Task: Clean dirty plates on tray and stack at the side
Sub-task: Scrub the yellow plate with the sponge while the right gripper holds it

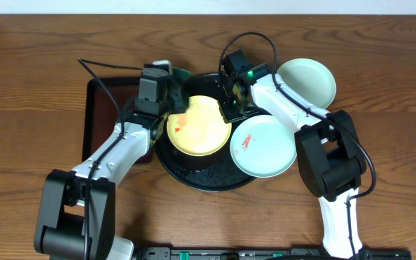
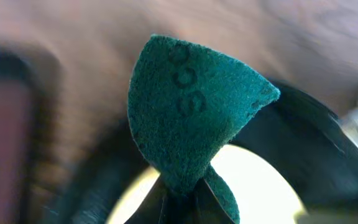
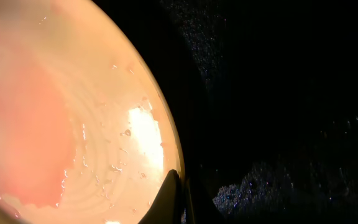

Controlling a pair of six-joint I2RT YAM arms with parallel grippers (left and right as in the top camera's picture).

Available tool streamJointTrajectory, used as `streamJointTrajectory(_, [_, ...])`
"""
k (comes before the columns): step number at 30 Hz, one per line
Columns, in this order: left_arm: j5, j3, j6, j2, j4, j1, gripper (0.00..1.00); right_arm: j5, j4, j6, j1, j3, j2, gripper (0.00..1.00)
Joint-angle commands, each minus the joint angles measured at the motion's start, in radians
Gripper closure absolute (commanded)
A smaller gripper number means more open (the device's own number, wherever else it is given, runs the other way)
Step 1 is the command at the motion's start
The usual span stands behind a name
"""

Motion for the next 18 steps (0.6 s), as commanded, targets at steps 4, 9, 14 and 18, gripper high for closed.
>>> streamJointTrajectory(4, [0.161, -0.011, -0.170, -0.005, -0.113, -0.044, 0.93, 0.012, 0.006, -0.018, 0.018, -0.004, 0.041, 0.99])
streamJointTrajectory(9, [0.085, -0.043, -0.170, 0.011, -0.131, -0.064, 0.93, 0.011, 0.015, 0.000, 0.018, -0.004, 0.041, 0.99])
streamJointTrajectory(14, [-0.023, -0.043, -0.161, 0.062, -0.154, -0.063, 0.93, 0.011, 0.005, 0.000, 0.019, -0.004, 0.041, 0.99])
streamJointTrajectory(18, [-0.101, -0.043, -0.113, 0.113, -0.158, -0.063, 0.93, 0.012, -0.004, 0.000, 0.018, -0.004, 0.041, 0.99])
